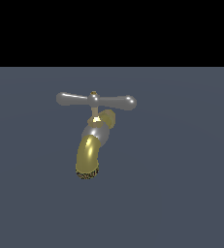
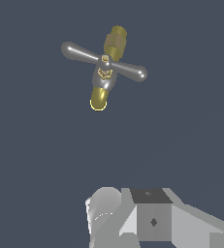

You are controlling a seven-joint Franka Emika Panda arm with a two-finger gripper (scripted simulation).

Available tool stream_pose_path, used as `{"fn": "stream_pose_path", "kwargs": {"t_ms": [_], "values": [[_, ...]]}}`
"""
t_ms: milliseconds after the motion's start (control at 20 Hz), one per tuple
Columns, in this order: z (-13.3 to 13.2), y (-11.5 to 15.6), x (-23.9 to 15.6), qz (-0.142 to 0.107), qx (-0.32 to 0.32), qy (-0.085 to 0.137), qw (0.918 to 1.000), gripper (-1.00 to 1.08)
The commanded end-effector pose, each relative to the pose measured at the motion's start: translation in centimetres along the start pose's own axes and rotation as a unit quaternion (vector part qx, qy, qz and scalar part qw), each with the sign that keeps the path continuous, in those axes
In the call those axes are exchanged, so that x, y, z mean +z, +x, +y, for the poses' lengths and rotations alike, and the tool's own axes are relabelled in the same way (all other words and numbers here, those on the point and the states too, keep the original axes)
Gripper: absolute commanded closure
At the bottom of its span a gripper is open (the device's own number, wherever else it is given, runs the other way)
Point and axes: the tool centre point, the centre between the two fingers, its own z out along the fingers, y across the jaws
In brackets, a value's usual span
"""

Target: Turn on the faucet by rotating a designated handle.

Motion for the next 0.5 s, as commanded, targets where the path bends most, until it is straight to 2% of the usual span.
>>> {"fn": "stream_pose_path", "kwargs": {"t_ms": [0, 450], "values": [[0.0, 0.0, 0.0, 0.0, 0.001, 0.0, 1.0, 1.08], [-0.8, 0.0, -1.4, 0.019, 0.037, 0.005, 0.9991, 1.08]]}}
